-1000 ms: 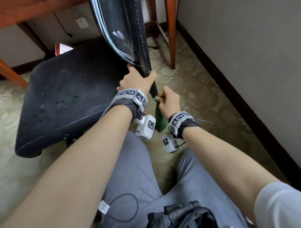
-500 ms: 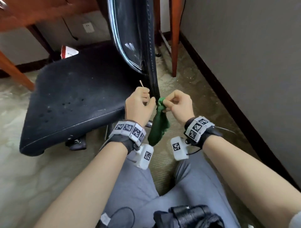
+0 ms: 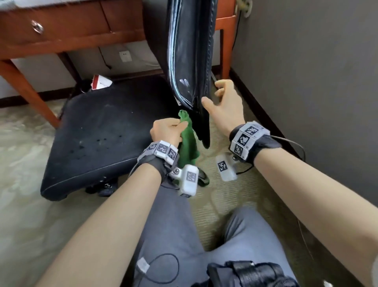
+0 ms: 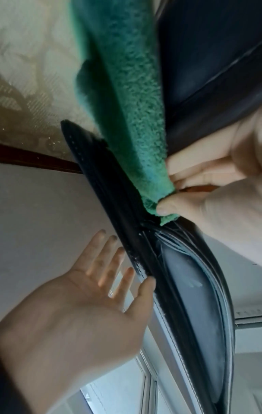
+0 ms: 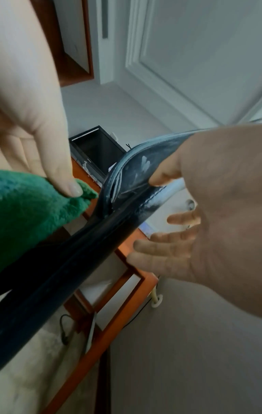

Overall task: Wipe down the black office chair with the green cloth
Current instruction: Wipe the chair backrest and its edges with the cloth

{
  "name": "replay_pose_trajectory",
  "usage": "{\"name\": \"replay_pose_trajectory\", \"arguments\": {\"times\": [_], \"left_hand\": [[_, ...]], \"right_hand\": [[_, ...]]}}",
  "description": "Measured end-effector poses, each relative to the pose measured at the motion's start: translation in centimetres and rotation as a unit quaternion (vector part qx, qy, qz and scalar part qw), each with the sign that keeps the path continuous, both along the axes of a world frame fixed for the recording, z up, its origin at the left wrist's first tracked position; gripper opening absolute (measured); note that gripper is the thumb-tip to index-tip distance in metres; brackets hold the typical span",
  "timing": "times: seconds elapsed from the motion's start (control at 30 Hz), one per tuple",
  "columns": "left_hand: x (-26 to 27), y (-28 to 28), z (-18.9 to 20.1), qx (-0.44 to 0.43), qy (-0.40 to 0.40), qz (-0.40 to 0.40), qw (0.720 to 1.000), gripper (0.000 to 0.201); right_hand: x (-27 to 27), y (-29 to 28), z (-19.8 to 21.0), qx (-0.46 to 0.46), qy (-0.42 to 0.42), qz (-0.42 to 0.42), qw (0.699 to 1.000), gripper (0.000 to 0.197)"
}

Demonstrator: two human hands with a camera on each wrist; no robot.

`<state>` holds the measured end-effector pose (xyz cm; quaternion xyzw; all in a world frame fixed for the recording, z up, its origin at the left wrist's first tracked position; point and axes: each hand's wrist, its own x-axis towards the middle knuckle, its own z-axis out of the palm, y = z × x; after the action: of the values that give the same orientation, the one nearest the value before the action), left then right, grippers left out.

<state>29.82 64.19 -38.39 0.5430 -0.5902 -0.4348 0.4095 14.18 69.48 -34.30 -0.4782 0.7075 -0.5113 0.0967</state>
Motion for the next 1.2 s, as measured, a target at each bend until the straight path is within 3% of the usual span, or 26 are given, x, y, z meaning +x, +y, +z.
{"name": "replay_pose_trajectory", "arguments": {"times": [0.13, 0.33, 0.47, 0.53, 0.6, 0.7, 0.87, 1.03, 1.2], "left_hand": [[-2.0, 0.5, 1.4, 0.034, 0.062, -0.01, 0.997, 0.023], [-3.5, 1.3, 1.1, 0.092, 0.2, -0.002, 0.975, 0.032], [-3.6, 1.8, 1.7, 0.102, 0.266, 0.022, 0.958, 0.003], [-4.0, 1.6, 2.0, 0.095, 0.283, 0.045, 0.953, 0.007], [-4.4, 1.3, 2.0, 0.082, 0.251, 0.063, 0.962, 0.008], [-4.9, 1.1, 1.8, 0.042, 0.146, 0.087, 0.985, 0.032], [-5.3, 1.5, 2.5, 0.012, 0.045, 0.101, 0.994, 0.05], [-4.8, 1.0, 2.7, -0.013, -0.006, 0.106, 0.994, 0.046], [-3.4, 0.6, 4.2, -0.039, 0.032, 0.139, 0.989, 0.016]], "right_hand": [[0.1, -1.2, 1.0, 0.045, 0.012, 0.055, 0.997, 0.046], [-0.4, -1.1, 0.5, 0.024, 0.008, 0.047, 0.999, 0.044], [-0.4, -1.3, 0.9, 0.027, 0.034, 0.043, 0.998, 0.043], [-0.4, -1.5, 1.1, 0.024, 0.041, 0.037, 0.998, 0.042], [-0.3, -1.5, 1.1, 0.025, 0.054, 0.032, 0.998, 0.041], [-0.2, -1.5, 0.9, 0.028, 0.069, 0.026, 0.997, 0.04], [-0.3, -1.3, 0.9, 0.026, 0.071, 0.019, 0.997, 0.034], [-0.1, -1.3, 0.7, 0.023, 0.07, 0.011, 0.997, 0.031], [0.2, -1.2, 0.6, 0.025, 0.07, -0.007, 0.997, 0.03]]}}
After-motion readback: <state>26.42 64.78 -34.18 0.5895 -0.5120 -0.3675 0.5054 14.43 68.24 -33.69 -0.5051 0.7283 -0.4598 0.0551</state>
